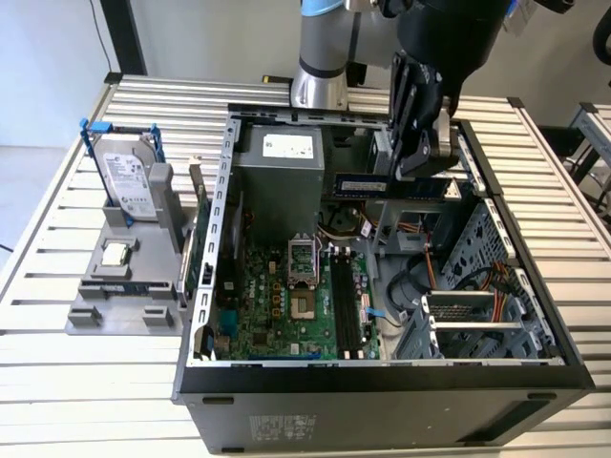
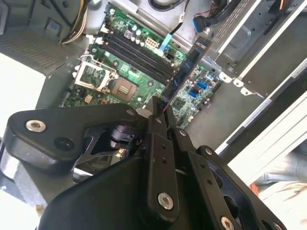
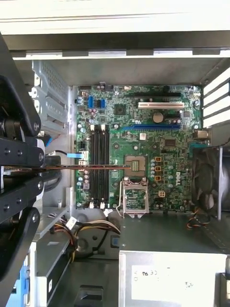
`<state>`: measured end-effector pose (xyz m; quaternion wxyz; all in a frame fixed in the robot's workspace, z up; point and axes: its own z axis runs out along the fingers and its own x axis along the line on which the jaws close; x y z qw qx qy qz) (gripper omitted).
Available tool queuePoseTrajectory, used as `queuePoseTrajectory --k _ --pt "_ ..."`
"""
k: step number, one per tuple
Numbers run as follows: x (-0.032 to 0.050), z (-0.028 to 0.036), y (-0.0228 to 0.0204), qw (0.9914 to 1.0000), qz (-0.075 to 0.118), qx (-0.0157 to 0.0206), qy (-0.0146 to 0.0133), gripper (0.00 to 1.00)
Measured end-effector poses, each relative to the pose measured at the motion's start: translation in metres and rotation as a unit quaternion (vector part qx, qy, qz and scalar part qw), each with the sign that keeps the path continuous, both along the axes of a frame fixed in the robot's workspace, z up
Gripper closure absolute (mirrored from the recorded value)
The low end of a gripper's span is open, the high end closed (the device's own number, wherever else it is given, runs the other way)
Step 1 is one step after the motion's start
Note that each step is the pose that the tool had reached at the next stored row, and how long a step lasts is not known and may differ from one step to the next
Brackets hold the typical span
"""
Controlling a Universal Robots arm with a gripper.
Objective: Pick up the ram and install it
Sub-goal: 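Pick up the ram and move it above insertion slot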
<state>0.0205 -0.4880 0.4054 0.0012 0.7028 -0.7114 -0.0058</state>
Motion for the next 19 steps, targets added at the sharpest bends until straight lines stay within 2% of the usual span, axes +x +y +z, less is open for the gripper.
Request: queuePoseTrajectory --k 6,19 --pt "0.0069 0.0000 0.0001 1.00000 0.000 -0.0003 0.0000 1.00" --pt "0.0070 -0.0001 0.0000 0.99999 0.000 -0.0032 0.0000 1.00"
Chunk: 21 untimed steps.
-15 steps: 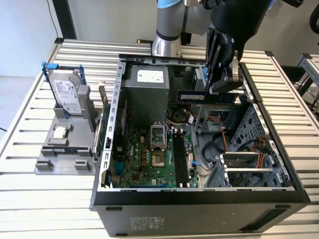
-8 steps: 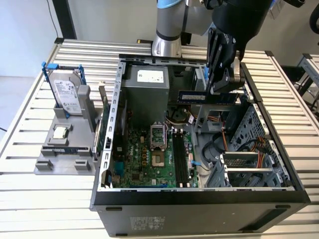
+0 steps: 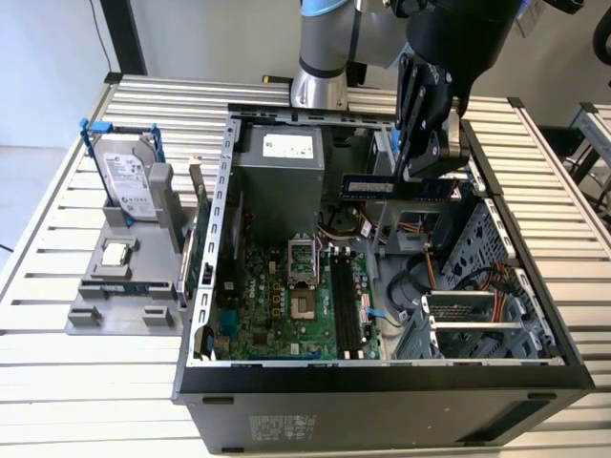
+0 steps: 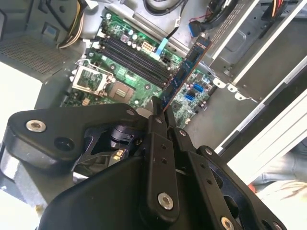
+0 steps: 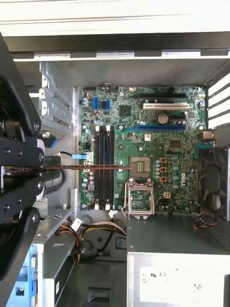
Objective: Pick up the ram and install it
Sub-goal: 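Pick up the ram and move it above insertion slot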
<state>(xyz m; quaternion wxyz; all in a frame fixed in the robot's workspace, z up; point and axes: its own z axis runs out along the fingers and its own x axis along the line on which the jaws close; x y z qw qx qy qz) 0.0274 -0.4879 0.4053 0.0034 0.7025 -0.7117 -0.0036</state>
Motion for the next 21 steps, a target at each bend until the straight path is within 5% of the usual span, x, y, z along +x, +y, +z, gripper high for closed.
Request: queuePoseTrajectory --k 11,15,21 --pt "0.0000 0.0001 0.0000 1.00000 -0.001 -0.0022 0.0000 1.00" --pt "0.0000 0.0000 0.0001 0.99968 -0.025 -0.0022 0.0000 1.00" --pt "-0.0001 0.0001 0.0000 0.99786 -0.065 -0.0022 0.0001 1.00"
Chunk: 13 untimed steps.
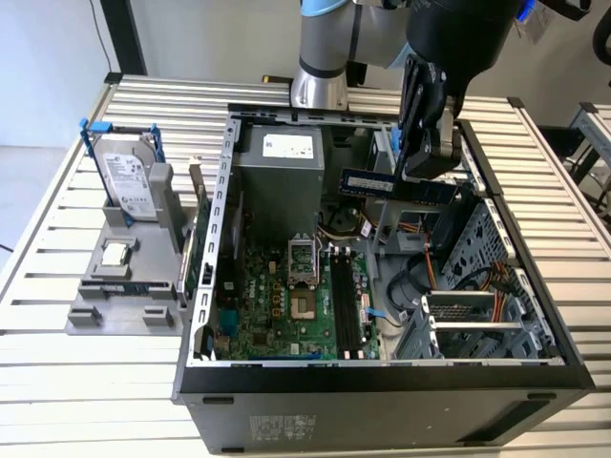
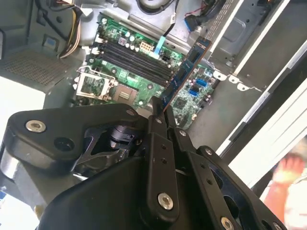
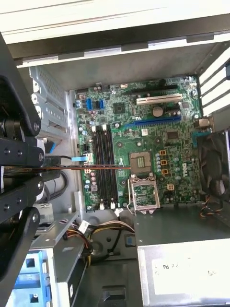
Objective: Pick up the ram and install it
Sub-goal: 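Pick up the ram and move it above insertion slot, then insert the ram into the slot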
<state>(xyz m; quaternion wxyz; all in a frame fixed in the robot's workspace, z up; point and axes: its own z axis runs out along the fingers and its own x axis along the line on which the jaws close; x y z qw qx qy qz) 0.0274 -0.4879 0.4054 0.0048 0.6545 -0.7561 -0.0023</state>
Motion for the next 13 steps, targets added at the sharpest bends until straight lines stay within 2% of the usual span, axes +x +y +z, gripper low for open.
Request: queuePoseTrajectory --k 3,6,13 --pt "0.0001 0.0000 0.0000 0.99970 -0.024 0.0000 0.0000 1.00" --pt "0.0001 0.0000 0.0000 0.99894 -0.046 0.0000 0.0000 1.00" --pt "0.0002 -0.0001 0.0000 0.99717 -0.075 0.0001 0.0000 1.00"
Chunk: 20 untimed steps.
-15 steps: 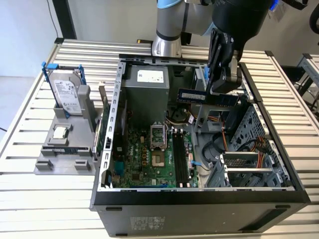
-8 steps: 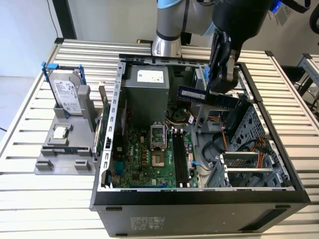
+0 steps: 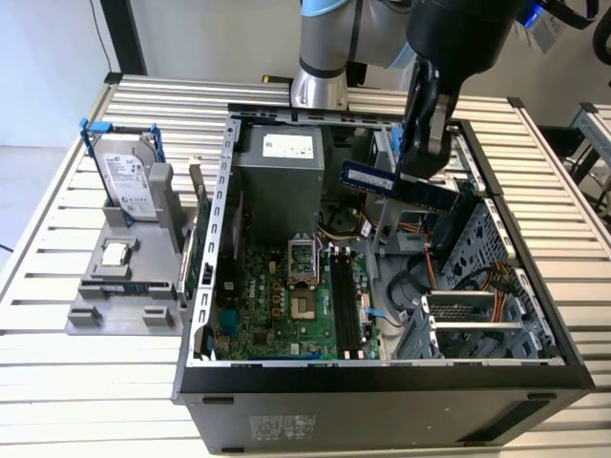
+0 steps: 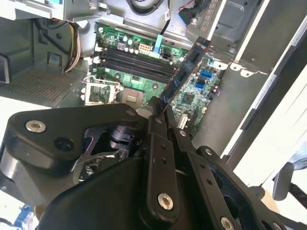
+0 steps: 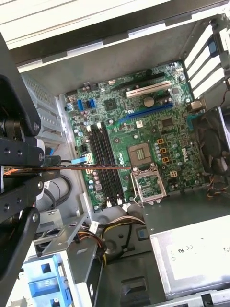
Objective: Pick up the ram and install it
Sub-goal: 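Insert the ram into the slot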
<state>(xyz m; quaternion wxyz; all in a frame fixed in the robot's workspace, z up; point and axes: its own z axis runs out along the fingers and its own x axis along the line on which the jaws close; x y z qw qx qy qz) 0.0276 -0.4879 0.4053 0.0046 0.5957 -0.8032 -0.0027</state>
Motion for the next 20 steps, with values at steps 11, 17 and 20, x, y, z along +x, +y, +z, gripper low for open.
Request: queuePoseTrajectory --k 11,17,20 --pt "0.0001 0.0001 0.0000 0.99939 -0.035 -0.0001 0.0000 1.00" --pt "0.0001 0.0000 0.0000 0.99855 -0.054 0.0000 0.0000 1.00" --pt "0.0001 0.0000 0.0000 0.99801 -0.063 0.0000 0.0000 1.00"
